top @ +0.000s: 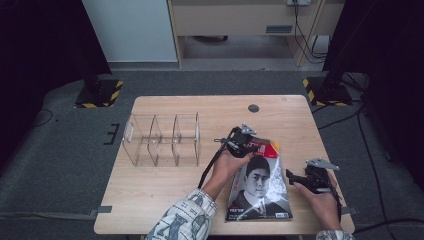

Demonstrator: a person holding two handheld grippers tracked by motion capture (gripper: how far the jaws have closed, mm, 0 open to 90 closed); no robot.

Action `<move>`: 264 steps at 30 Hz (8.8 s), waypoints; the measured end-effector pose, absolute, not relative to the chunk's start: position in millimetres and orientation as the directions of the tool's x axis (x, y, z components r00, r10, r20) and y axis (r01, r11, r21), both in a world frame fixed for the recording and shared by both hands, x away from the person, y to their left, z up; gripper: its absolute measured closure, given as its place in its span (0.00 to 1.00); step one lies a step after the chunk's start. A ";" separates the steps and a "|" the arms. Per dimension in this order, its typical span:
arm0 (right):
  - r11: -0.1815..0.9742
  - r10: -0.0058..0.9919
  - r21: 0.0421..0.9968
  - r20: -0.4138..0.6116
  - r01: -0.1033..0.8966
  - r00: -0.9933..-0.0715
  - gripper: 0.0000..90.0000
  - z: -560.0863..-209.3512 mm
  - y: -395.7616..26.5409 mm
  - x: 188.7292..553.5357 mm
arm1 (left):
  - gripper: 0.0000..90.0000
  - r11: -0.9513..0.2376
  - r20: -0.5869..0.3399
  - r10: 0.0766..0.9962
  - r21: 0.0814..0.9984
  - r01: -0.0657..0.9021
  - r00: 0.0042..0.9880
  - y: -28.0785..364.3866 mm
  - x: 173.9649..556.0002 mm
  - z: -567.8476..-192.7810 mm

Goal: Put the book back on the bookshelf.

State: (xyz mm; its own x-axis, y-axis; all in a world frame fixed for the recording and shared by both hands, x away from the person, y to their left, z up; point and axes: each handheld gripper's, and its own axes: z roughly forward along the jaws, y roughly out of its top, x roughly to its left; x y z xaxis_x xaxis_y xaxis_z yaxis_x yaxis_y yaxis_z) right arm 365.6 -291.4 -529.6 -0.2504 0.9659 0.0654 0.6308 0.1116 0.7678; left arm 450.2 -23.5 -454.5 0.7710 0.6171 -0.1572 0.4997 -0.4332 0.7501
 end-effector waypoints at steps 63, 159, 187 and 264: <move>0.202 0.953 0.733 0.005 0.649 -0.302 0.18 -538.0 -284.5 368.2 | 0.96 -0.151 -0.164 0.632 0.932 0.328 0.757 50.6 415.5 -329.9; 0.215 0.947 0.732 0.005 0.647 -0.321 0.18 -538.1 -280.9 367.1 | 0.96 -0.078 -0.184 0.648 0.949 0.305 0.739 189.0 337.4 -325.2; 0.215 0.947 0.732 0.005 0.646 -0.321 0.18 -538.1 -280.9 367.1 | 0.96 -0.061 -0.160 0.704 0.957 0.284 0.691 253.0 301.5 -321.0; 0.217 0.946 0.732 0.005 0.646 -0.324 0.18 -538.1 -280.8 367.1 | 0.96 0.037 -0.127 0.902 0.975 0.220 0.413 386.5 320.1 -324.0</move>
State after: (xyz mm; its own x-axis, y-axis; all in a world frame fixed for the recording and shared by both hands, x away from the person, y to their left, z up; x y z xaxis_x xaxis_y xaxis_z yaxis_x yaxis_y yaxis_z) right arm 367.1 -280.8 -538.1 -0.3240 0.9460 0.0051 0.6458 0.2173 0.7320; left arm 320.1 386.5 -324.0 0.4132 0.9017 -0.1272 0.2204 0.0365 0.9747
